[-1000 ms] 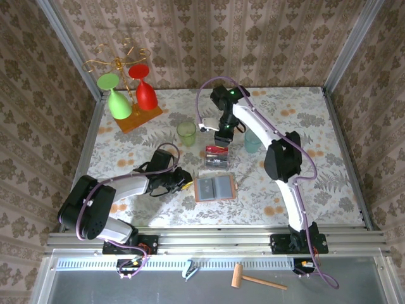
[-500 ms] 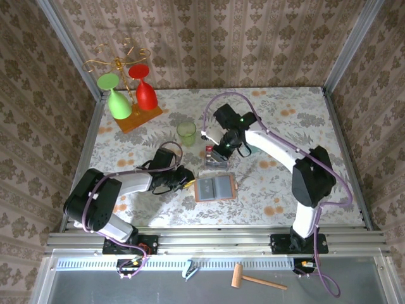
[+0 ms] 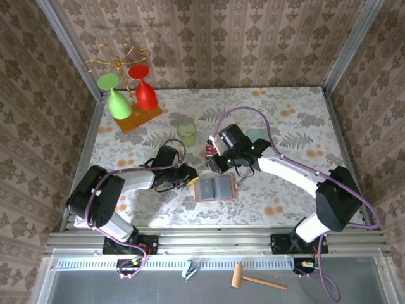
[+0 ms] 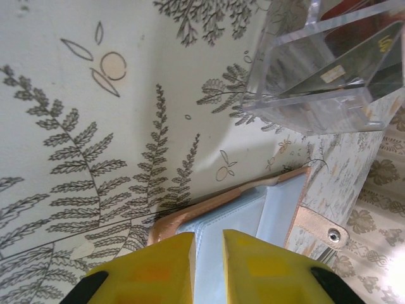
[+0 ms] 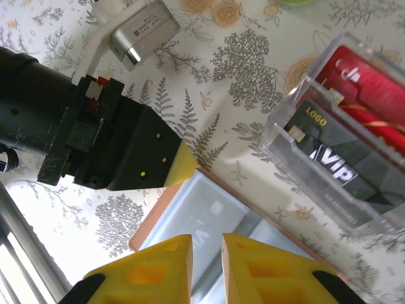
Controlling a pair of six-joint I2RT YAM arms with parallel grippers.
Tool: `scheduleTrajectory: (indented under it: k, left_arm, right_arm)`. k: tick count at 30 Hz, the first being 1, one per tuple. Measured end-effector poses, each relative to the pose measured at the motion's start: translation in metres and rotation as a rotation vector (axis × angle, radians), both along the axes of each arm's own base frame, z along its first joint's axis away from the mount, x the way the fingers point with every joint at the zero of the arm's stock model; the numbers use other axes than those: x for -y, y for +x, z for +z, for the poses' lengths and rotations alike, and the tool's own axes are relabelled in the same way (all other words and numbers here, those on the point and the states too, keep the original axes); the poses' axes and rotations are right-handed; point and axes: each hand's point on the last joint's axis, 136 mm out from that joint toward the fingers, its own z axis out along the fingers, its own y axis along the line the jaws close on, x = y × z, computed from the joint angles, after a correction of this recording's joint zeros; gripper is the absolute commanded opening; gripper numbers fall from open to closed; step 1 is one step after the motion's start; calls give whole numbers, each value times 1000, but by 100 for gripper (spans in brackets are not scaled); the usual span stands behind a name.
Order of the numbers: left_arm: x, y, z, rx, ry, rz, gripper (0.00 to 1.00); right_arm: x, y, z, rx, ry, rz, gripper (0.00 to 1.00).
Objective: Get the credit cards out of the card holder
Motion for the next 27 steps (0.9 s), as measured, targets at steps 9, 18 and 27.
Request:
scheduleTrajectory:
  k: [9,18,27]
  left_arm:
    - [6,-5,11,30,-13,-12,19]
    - [8,-27,9,34,2,-27,19]
    - [3,-52,-13,-7,45,-21,14]
  right_arm:
    - [-11,-27,-21,-81,43,-56,16]
    - [-14,-41,-38,-171,93,-155,15]
    - [-19,-49,-43,-295,145,-228,19]
